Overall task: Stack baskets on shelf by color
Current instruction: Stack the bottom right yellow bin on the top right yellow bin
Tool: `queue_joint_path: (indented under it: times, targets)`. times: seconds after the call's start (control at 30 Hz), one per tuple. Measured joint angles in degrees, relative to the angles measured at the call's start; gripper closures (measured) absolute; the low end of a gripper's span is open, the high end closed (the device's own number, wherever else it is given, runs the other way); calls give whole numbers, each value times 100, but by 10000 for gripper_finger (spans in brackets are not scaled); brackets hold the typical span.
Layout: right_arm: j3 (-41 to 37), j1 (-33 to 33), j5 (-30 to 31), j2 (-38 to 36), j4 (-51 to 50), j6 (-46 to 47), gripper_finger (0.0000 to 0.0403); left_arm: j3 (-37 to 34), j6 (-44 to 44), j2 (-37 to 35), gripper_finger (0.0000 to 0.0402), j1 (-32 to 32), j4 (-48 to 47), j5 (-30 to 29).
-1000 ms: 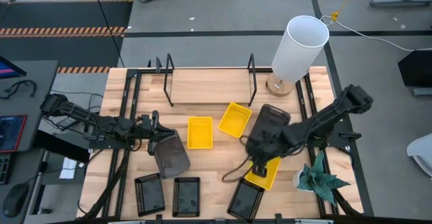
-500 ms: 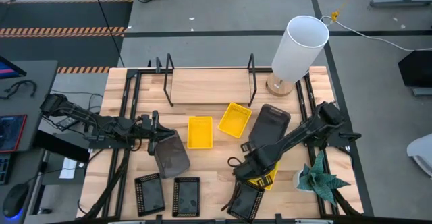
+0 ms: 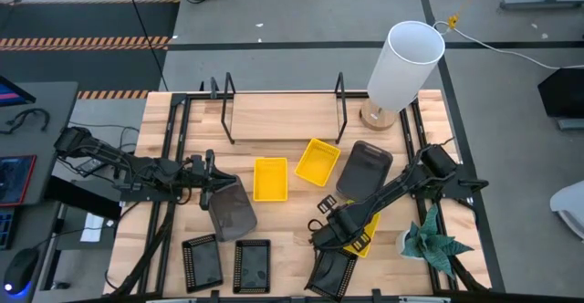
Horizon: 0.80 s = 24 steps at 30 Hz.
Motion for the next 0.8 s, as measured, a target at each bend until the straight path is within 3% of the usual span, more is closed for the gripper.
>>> queue_joint_path:
  times: [0.3,0.8]
  targets:
    - [0,8,-106,8,-143,-5,387,-1,0,2,366,2,-16,-2]
    - [29,35,-196,-314,-787,542,389,-1,0,2,373,0,-9,0]
